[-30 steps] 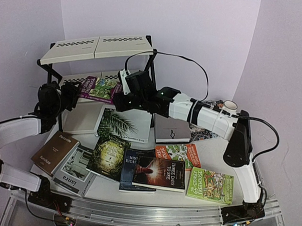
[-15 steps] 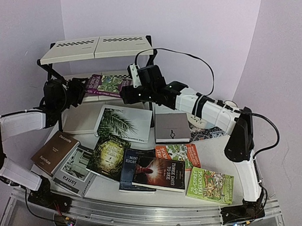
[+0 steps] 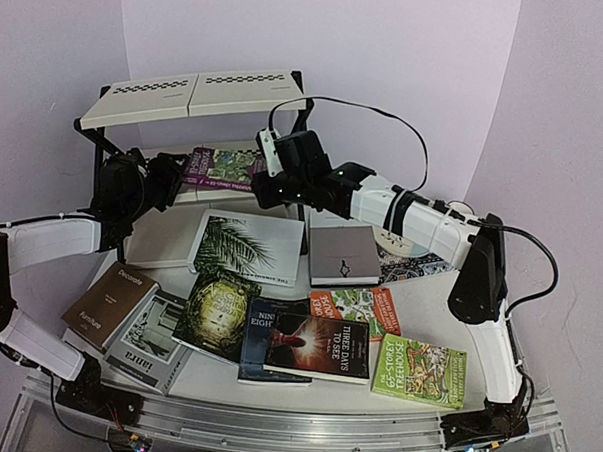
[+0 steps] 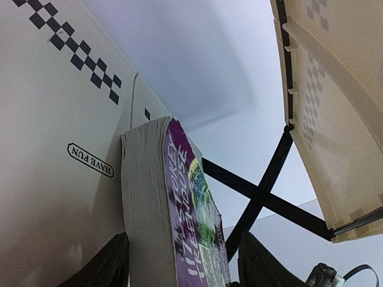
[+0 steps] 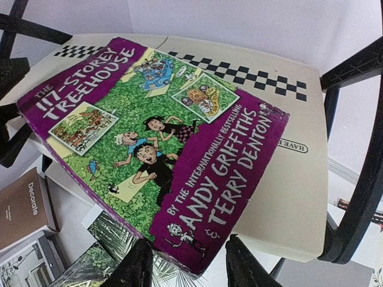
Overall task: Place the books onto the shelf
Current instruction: Place the book on the shelf.
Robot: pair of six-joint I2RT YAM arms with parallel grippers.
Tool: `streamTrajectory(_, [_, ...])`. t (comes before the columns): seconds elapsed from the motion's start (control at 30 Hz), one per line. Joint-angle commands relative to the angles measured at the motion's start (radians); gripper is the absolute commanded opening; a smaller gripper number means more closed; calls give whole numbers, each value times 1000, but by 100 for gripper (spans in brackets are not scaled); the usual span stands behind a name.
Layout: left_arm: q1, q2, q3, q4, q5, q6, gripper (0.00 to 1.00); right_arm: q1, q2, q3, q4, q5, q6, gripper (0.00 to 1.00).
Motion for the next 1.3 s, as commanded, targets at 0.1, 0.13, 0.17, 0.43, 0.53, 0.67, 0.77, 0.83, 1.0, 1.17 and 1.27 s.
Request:
streamTrajectory(0.1, [-9, -99, 4, 65, -15, 85, 78, -9, -8, 19, -2, 178, -4, 34])
streamTrajectory(0.13, [-9, -117, -6, 61, -16, 102, 84, -10, -8, 19, -2, 191, -5, 33])
streamTrajectory(0.17, [-8, -133, -12, 49, -16, 119, 87, -10, -8, 18, -3, 201, -5, 34])
streamTrajectory(0.43, [-8, -241, 20, -145, -61, 290, 85, -10, -18, 10, -4, 229, 1, 33])
streamTrajectory(0.53, [-8, -253, 65, -252, -7, 401, 81, -10, -39, -11, 0, 199, 5, 35])
streamTrajectory(0.67, [-8, -252, 147, -415, 139, 682, 93, -10, -102, -83, 21, 143, 1, 41])
streamTrajectory(0.77, [-8, -268, 153, -491, 166, 822, 100, -10, -164, -159, 70, 93, -1, 46])
streamTrajectory(0.83, [-7, -269, 159, -525, 146, 880, 100, -11, -206, -208, 78, 74, 0, 50])
streamTrajectory(1.0, [1, -215, 222, -621, 176, 1013, 100, -10, -318, -338, 88, 63, 12, 64])
streamTrajectory(1.17, [5, -169, 256, -670, 181, 1137, 100, -10, -472, -539, 167, 83, 35, 73])
streamTrajectory(1.27, [9, -134, 263, -671, 178, 1198, 100, -10, -539, -613, 183, 94, 36, 74])
